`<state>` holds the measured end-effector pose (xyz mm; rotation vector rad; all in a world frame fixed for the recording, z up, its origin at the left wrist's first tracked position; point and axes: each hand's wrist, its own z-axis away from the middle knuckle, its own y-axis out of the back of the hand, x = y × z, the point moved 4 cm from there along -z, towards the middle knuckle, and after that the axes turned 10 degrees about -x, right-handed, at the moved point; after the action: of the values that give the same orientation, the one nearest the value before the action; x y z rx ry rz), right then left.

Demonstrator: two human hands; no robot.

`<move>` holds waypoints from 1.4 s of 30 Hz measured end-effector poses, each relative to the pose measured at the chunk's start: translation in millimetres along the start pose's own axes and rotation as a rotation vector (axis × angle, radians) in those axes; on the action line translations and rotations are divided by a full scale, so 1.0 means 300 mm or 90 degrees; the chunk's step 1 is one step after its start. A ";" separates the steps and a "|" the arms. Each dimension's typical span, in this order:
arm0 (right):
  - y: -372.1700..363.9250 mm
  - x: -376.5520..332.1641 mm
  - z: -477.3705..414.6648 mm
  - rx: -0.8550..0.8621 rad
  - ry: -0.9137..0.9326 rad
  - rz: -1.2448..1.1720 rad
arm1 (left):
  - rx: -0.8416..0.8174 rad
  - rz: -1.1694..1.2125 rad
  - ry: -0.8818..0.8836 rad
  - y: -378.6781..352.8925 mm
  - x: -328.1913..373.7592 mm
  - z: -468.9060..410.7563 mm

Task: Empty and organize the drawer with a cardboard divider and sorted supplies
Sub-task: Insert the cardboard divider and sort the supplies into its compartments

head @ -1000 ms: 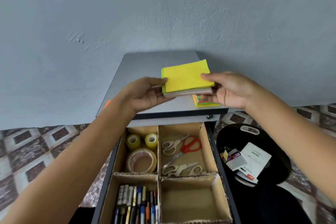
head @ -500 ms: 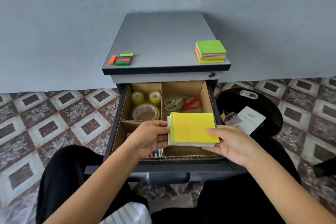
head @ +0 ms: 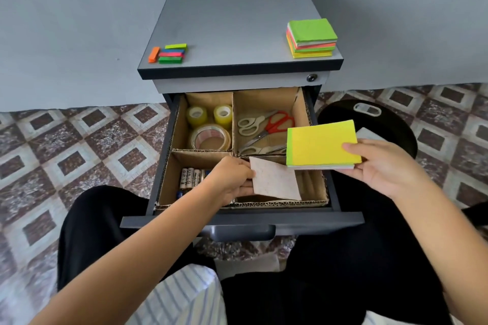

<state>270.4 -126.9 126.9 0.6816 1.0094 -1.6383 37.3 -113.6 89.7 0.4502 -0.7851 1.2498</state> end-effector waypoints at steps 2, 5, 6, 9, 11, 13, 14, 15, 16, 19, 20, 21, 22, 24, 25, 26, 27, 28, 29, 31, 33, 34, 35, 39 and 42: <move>0.002 -0.002 -0.006 -0.001 0.005 -0.014 | -0.002 0.013 0.021 -0.036 -0.007 -0.039; 0.003 -0.008 -0.011 -0.002 0.011 -0.036 | -0.009 0.023 0.065 -0.085 -0.031 -0.093; 0.003 -0.011 -0.012 -0.001 0.015 -0.042 | -0.005 0.018 0.085 -0.094 -0.041 -0.105; 0.012 -0.019 -0.013 0.003 0.029 -0.052 | 0.047 -0.042 0.118 -0.084 -0.074 -0.146; 0.013 -0.021 -0.014 -0.006 0.033 -0.052 | 0.076 -0.052 0.135 -0.066 -0.090 -0.166; 0.010 -0.019 -0.016 -0.016 0.030 -0.048 | 0.073 -0.037 0.149 -0.064 -0.093 -0.163; 0.008 -0.017 -0.018 -0.021 0.030 -0.049 | 0.074 -0.021 0.160 -0.067 -0.092 -0.160; 0.006 -0.016 -0.019 -0.024 0.029 -0.051 | 0.079 -0.008 0.167 -0.069 -0.092 -0.157; 0.002 -0.015 -0.020 -0.027 0.029 -0.053 | 0.078 0.004 0.172 -0.069 -0.091 -0.155; -0.014 -0.013 -0.017 -0.041 0.030 -0.058 | 0.049 0.044 0.167 -0.065 -0.085 -0.148; -0.019 -0.012 -0.015 -0.048 0.031 -0.059 | 0.034 0.062 0.171 -0.065 -0.081 -0.144; -0.026 -0.009 -0.011 -0.057 0.031 -0.060 | 0.019 0.083 0.171 -0.066 -0.072 -0.138; -0.033 -0.005 -0.006 -0.067 0.031 -0.062 | 0.003 0.100 0.161 -0.069 -0.058 -0.122; -0.050 0.008 0.001 -0.082 0.031 -0.068 | -0.033 0.120 0.136 -0.071 -0.032 -0.083; -0.057 0.018 0.002 -0.082 0.032 -0.071 | -0.058 0.142 0.117 -0.070 -0.024 -0.063; -0.065 0.029 0.001 -0.079 0.030 -0.073 | -0.089 0.176 0.088 -0.068 -0.021 -0.047; -0.073 0.043 -0.001 -0.077 0.025 -0.073 | -0.120 0.220 0.057 -0.063 -0.021 -0.031; -0.086 0.058 -0.005 -0.081 0.017 -0.071 | -0.148 0.270 0.026 -0.060 -0.020 -0.014; -0.101 0.074 -0.010 -0.090 0.009 -0.066 | -0.164 0.311 -0.006 -0.051 -0.021 0.000; -0.135 0.102 -0.020 -0.111 -0.004 -0.048 | -0.156 0.339 -0.057 -0.028 -0.026 0.021; -0.161 0.127 -0.033 -0.114 -0.009 -0.015 | -0.126 0.327 -0.084 0.002 -0.036 0.036; -0.167 0.132 -0.038 -0.105 -0.005 0.014 | -0.115 0.319 -0.090 0.015 -0.039 0.045; -0.168 0.134 -0.043 -0.090 0.002 0.058 | -0.105 0.311 -0.096 0.030 -0.043 0.052; -0.172 0.120 -0.037 -0.062 0.011 0.211 | -0.082 0.275 -0.131 0.084 -0.049 0.076; -0.188 0.122 -0.033 -0.081 -0.003 0.183 | -0.071 0.254 -0.141 0.103 -0.053 0.084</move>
<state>205.4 -130.2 107.5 0.7018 0.9547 -1.3144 -0.9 -132.9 91.4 0.3540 -1.1686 1.5305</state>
